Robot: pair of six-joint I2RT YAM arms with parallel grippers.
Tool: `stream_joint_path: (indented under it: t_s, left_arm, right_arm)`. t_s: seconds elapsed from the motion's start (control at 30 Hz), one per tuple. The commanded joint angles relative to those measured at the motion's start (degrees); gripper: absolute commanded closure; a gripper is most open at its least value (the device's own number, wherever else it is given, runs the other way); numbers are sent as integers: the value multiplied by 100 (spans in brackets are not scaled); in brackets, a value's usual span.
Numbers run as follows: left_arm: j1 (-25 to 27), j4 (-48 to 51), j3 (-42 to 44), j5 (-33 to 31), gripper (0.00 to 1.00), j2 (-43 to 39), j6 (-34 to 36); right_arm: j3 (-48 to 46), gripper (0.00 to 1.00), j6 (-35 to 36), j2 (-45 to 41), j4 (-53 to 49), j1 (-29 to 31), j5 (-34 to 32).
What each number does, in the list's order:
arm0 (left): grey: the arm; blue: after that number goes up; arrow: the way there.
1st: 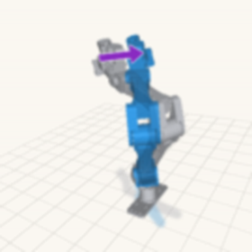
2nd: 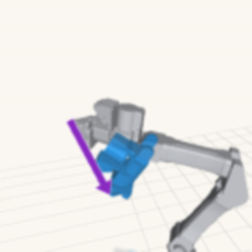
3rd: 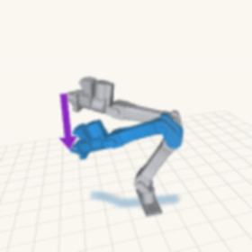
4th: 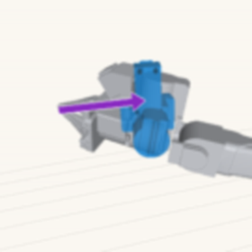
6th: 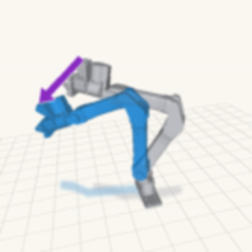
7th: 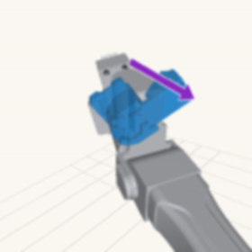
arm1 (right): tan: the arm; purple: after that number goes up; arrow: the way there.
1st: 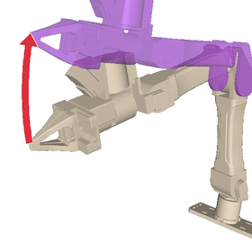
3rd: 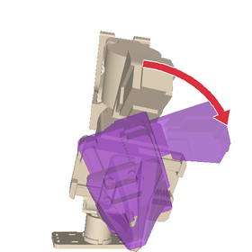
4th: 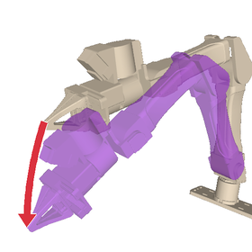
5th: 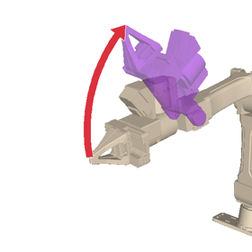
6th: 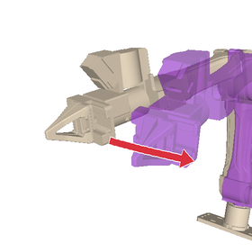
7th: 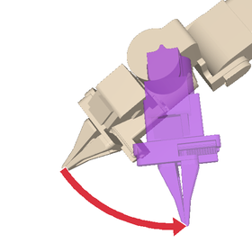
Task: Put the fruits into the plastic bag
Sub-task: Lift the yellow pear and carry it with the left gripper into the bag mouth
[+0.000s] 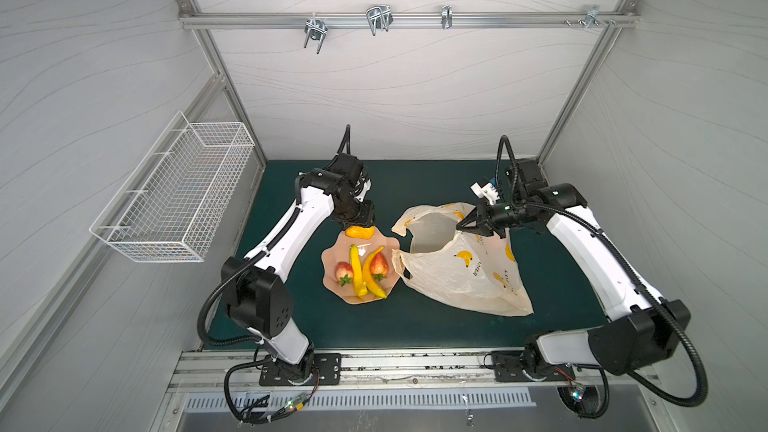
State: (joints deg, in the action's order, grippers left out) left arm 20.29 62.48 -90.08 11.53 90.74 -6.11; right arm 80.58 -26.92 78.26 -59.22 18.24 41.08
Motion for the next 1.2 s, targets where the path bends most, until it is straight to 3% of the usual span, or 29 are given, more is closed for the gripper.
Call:
stream_joint_path:
  t_s: [0.0,0.73,1.17]
  left_arm:
    - [159,-263,42,255,48,-410,209]
    - [1959,-1457,1241,-3,51,-924,1685]
    - [2402,-1484,1267,43,52,-309,1894]
  right_arm:
    - [54,99,127,-100,-226,-37,-9]
    - [366,99,55,31,-166,-32,286]
    - [441,100,-45,119,-90,-37,402]
